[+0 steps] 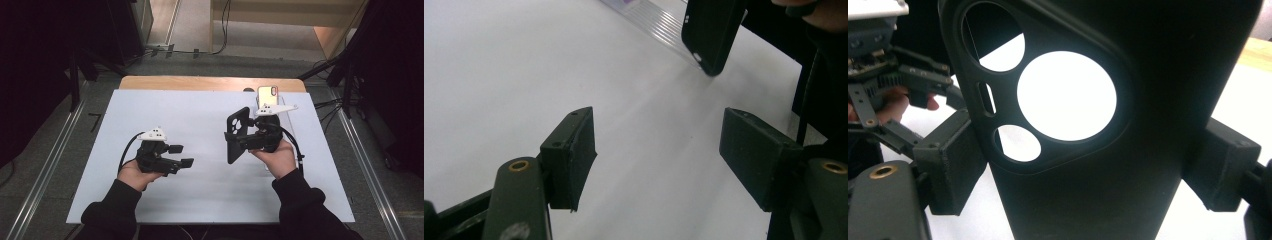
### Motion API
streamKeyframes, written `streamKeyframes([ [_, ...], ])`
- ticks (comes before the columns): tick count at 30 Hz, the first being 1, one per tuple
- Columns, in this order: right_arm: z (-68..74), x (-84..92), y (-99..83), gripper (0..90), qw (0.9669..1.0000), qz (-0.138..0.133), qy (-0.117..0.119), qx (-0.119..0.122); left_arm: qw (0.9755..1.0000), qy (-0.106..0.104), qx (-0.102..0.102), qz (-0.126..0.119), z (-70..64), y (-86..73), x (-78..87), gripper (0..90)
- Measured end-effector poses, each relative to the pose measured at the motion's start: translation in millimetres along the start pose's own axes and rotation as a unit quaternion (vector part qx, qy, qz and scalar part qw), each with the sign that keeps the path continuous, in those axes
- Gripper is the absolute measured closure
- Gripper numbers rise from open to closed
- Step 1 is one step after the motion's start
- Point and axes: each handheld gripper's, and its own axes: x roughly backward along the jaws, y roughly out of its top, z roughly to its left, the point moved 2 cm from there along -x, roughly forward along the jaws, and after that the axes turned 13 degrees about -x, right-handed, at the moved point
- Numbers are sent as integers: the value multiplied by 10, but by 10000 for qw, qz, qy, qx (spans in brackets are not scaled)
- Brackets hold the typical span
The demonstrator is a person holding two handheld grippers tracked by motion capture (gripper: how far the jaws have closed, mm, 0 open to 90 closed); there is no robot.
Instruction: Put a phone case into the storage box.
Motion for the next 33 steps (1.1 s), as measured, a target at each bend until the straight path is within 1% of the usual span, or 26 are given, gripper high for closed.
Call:
streamKeyframes([
  [3, -10, 78, 33, 125, 10000, -43, -16, -7, 9998, 79, -150, 52, -27, -81, 29, 312],
  [4, -14, 118, 52, 125, 10000, -74, 12, -38, 9998, 79, -158, 92, -31, -107, 36, 312],
  [5, -18, 150, 68, 125, 9999, -74, 27, -62, 9998, 81, -146, 130, -33, -131, 45, 312],
  [6, -18, 180, 82, 125, 9999, -71, 39, -86, 9998, 71, -136, 117, -35, -152, 52, 312],
  [10, -21, 286, 131, 125, 10000, -66, 23, -52, 9998, 63, -107, 122, -44, -225, 78, 312],
  [12, -29, 334, 150, 125, 10000, -71, -4, -51, 9997, 89, -119, 179, -51, -258, 96, 312],
  [16, -70, 439, 195, 126, 9998, -123, -123, -35, 9997, 113, -99, 208, -66, -333, 144, 312],
  [18, -97, 504, 221, 126, 9995, -196, -221, -87, 9996, 141, -79, 237, -77, -368, 163, 312],
  [20, -126, 560, 243, 125, 9992, -251, -252, -196, 9993, 219, -83, 290, -88, -404, 186, 312],
  [24, -203, 683, 288, 126, 9975, -415, -527, -228, 9994, 244, -55, 243, -100, -436, 226, 313],
  [27, -285, 761, 310, 126, 9953, -517, -754, -310, 9993, 279, -44, 227, -91, -454, 248, 312],
  [29, -347, 792, 317, 126, 9933, -602, -916, -360, 9994, 277, 14, 204, -90, -460, 255, 312],
  [31, -427, 816, 321, 126, 9912, -664, -1045, -471, 9996, 228, 31, 184, -83, -463, 257, 312],
  [33, -516, 823, 317, 125, 9888, -736, -1155, -599, 9996, 223, 19, 166, -81, -460, 256, 312],
])
